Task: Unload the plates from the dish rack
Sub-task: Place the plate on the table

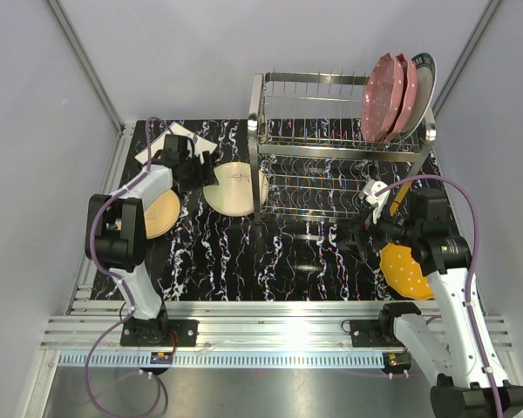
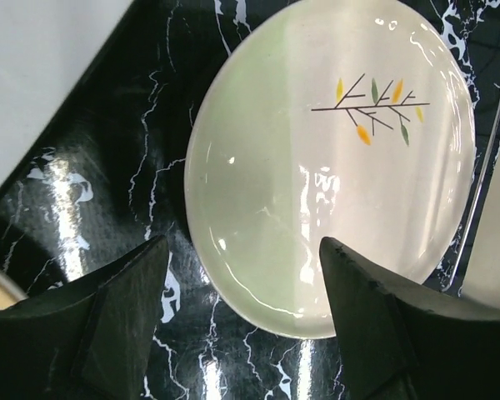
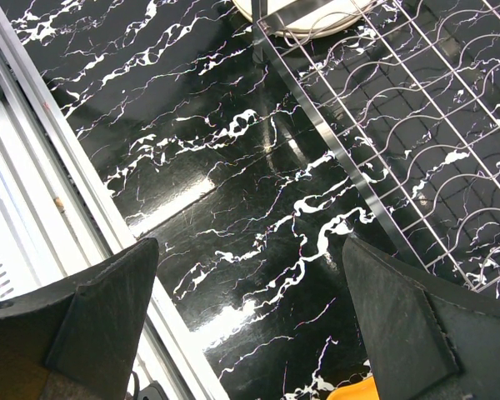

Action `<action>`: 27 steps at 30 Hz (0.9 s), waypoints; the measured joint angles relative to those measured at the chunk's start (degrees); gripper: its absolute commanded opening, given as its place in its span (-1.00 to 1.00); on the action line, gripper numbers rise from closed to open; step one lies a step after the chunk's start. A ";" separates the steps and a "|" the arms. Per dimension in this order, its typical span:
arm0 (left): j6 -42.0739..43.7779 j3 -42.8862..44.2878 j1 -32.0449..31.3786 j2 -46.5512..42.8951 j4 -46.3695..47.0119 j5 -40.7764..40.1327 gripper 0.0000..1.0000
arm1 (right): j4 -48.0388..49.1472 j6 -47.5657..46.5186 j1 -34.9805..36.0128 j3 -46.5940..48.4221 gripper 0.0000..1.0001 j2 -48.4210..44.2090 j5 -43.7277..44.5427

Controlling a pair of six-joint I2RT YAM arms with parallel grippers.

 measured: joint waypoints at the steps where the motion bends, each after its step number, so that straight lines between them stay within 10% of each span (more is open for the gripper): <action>1: 0.48 0.00 -0.04 -0.72 -0.55 -0.50 0.53 | 0.00 0.00 -0.02 -0.04 1.00 0.00 0.02; 7: 4.04 -1.73 -0.07 -13.94 -1.38 -2.27 0.98 | -0.96 -0.50 -0.20 0.37 0.99 -0.26 0.98; 27: 4.46 -27.87 -0.37 -65.42 5.22 -5.35 0.98 | -13.99 13.92 -0.35 47.58 0.99 16.83 8.85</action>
